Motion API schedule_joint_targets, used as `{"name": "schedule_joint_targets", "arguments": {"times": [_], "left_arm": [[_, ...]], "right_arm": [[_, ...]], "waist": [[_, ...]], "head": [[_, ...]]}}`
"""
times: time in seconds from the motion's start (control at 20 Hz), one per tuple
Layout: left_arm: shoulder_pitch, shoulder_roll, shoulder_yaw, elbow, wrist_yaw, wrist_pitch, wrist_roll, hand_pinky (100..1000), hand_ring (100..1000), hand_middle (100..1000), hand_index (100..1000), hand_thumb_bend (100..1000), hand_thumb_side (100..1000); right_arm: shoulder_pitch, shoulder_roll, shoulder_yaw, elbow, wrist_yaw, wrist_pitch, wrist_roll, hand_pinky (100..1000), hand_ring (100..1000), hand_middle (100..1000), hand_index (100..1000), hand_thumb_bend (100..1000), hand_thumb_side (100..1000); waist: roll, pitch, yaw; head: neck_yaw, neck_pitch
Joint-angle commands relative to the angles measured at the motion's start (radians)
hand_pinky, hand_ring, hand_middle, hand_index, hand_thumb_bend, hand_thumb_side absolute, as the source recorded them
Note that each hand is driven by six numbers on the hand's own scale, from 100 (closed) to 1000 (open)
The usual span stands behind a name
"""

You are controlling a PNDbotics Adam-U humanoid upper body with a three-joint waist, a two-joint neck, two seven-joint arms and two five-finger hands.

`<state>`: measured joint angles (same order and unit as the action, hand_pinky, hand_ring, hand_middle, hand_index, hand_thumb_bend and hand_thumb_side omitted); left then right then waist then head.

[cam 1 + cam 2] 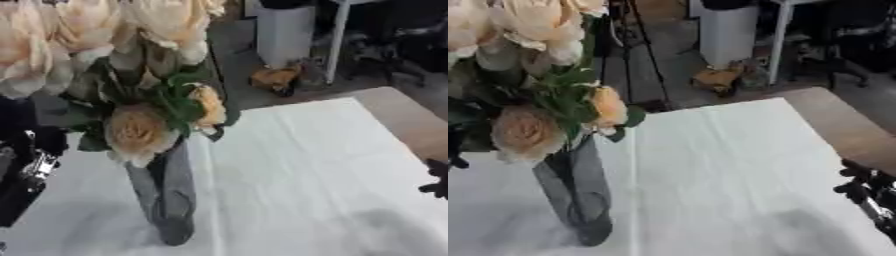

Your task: Arrange flowers into the vase.

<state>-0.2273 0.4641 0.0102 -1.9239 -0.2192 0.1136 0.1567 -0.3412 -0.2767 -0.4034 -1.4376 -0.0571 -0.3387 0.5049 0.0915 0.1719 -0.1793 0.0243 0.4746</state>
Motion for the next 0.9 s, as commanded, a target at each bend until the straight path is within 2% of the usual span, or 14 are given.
{"name": "schedule_joint_targets", "arguments": {"times": [0.05, 0.45, 0.85, 0.9], "left_arm": [[-0.006, 0.010, 0.004, -0.013, 0.024, -0.001, 0.041, 527, 651, 538, 751, 372, 929], [-0.001, 0.003, -0.005, -0.005, 0.054, -0.003, 0.079, 499, 629, 522, 748, 278, 994], [0.002, -0.007, -0.009, -0.010, 0.069, -0.007, 0.097, 490, 624, 517, 746, 262, 1000], [0.003, -0.008, -0.009, -0.010, 0.070, -0.007, 0.098, 489, 624, 517, 746, 262, 1000]], "right_arm": [[-0.007, -0.019, -0.007, -0.022, -0.001, -0.001, -0.005, 662, 971, 384, 702, 472, 536], [-0.008, -0.019, -0.005, -0.020, -0.001, -0.003, -0.005, 662, 971, 384, 705, 475, 539], [-0.012, -0.019, -0.003, -0.016, -0.003, -0.009, -0.005, 662, 971, 384, 707, 474, 541], [-0.013, -0.019, -0.003, -0.016, -0.003, -0.009, -0.004, 661, 971, 385, 707, 463, 564]], "waist": [[-0.017, -0.019, -0.001], [-0.020, -0.016, 0.003], [-0.023, -0.014, 0.004], [-0.023, -0.014, 0.004]], "head": [[-0.002, -0.008], [-0.001, -0.003], [0.001, 0.000], [0.000, -0.001]]}}
